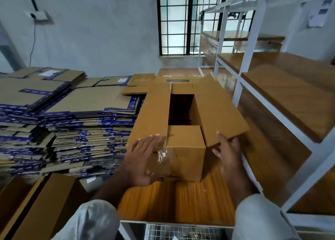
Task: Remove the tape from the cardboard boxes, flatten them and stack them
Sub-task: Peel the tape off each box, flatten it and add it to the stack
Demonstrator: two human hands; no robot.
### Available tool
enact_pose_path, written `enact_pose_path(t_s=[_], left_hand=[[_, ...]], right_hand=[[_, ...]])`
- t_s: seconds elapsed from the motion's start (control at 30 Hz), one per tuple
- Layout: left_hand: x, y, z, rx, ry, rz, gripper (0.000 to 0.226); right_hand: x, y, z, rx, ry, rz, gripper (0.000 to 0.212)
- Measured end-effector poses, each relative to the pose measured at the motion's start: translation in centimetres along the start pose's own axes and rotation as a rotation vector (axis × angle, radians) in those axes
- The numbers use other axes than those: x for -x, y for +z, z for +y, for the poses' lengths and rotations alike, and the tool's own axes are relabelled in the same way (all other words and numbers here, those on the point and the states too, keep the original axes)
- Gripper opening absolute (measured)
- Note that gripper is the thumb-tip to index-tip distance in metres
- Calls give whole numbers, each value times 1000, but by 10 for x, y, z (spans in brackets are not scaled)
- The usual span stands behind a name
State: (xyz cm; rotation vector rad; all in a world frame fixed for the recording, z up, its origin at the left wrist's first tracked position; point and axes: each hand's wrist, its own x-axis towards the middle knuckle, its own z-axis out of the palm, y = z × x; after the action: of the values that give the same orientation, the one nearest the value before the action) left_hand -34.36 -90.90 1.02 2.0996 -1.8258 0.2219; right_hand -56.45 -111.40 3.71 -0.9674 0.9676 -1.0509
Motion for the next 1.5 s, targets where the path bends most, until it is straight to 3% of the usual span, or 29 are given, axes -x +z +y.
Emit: enact_pose_path(t_s=[0.07, 0.13, 0.2, 0.27, 0.37, 0.47, 0.53, 0.67, 0.73, 0.8, 0.87, 1.0, 1.07, 1.17, 1.27, 1.37, 1.5], left_hand=[[-7, -17, -1, 183, -75, 6, 101], [-21, -33, 4, 300, -144, 68, 80], [-43, -46, 15, 343, -248, 149, 68], [-70, -53, 25, 244, -383, 160, 68], [-104, -55, 42, 16, -487, -42, 81], [-116, -56, 49, -51, -540, -132, 82], [-112, -64, 43, 35, -566, -9, 66], [-80, -92, 6, 286, -665, 466, 19], [-54, -97, -22, 444, -767, 714, 13], [-27, -89, -46, 660, -912, 851, 21], [-4, -73, -61, 834, -1076, 878, 36], [21, -37, -69, 967, -1310, 661, 45], [23, -31, -73, 972, -1309, 614, 49], [17, -44, -86, 791, -1218, 652, 50], [7, -74, -89, 748, -1063, 719, 29], [-5, -88, -96, 754, -947, 694, 23], [-16, -98, -106, 738, -876, 596, 30]], right_hand=[[14, 0, -3, 270, -376, 131, 42], [34, 4, -11, 319, -701, 157, 39], [54, 12, -18, 377, -888, 84, 27], [72, 27, -20, 460, -981, -79, 18], [75, 52, -10, 605, -947, -407, 7], [51, 71, 1, 796, -928, -470, 8], [32, 79, 3, 872, -896, -440, 13], [2, 85, 6, 1020, -792, -474, 24], [-4, 90, 9, 1061, -789, -454, 26], [-5, 95, 11, 1100, -773, -399, 27], [-4, 95, 14, 1122, -712, -344, 29], [-9, 87, 18, 1205, -579, -308, 34], [-13, 90, 16, 1266, -553, -335, 39], [-13, 109, 4, 1399, -543, -401, 54], [-16, 135, -13, 1527, -482, -479, 69], [-19, 148, -31, 1600, -379, -535, 71], [4, 157, -68, 1493, -731, -359, 46]])
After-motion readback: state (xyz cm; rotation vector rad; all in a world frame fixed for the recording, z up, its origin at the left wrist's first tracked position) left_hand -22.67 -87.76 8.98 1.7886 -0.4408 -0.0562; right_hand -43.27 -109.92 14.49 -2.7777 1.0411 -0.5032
